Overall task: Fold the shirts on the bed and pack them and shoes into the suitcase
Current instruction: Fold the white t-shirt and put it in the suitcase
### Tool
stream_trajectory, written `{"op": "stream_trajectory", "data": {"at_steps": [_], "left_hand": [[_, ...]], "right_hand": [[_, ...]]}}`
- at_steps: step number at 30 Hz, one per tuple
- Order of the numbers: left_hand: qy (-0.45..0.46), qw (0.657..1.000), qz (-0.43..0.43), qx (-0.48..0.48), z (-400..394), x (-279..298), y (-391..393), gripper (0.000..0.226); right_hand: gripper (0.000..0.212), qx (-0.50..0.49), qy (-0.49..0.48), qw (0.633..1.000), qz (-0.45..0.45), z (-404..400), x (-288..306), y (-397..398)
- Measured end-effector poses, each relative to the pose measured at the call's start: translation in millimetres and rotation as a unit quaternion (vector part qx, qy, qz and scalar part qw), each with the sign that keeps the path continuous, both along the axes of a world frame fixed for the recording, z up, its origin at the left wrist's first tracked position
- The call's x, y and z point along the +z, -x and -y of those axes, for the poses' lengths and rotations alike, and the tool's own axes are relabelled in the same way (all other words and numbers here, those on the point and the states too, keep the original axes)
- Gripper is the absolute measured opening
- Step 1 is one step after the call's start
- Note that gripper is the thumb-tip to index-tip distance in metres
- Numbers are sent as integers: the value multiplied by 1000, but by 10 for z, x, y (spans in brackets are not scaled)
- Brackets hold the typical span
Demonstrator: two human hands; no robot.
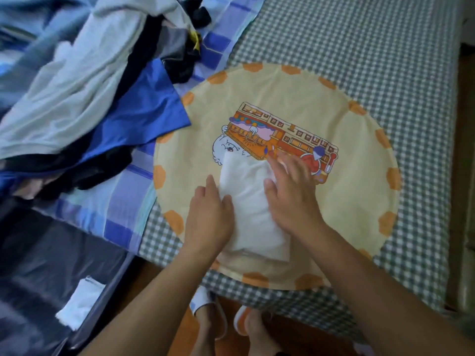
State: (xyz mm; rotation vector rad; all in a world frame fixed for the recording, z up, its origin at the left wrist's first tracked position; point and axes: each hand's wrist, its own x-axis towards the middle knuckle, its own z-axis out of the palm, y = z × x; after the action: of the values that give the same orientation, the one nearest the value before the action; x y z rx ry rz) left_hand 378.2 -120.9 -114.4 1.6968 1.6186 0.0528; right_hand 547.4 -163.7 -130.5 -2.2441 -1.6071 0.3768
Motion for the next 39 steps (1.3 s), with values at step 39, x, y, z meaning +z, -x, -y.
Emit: {"op": "stream_trajectory", "data": {"at_steps": [39], "left_hand": [[-130, 976, -110, -133, 706, -516, -369, 68]], "right_hand": [[58, 58, 2, 996, 69, 576, -292, -169]]}}
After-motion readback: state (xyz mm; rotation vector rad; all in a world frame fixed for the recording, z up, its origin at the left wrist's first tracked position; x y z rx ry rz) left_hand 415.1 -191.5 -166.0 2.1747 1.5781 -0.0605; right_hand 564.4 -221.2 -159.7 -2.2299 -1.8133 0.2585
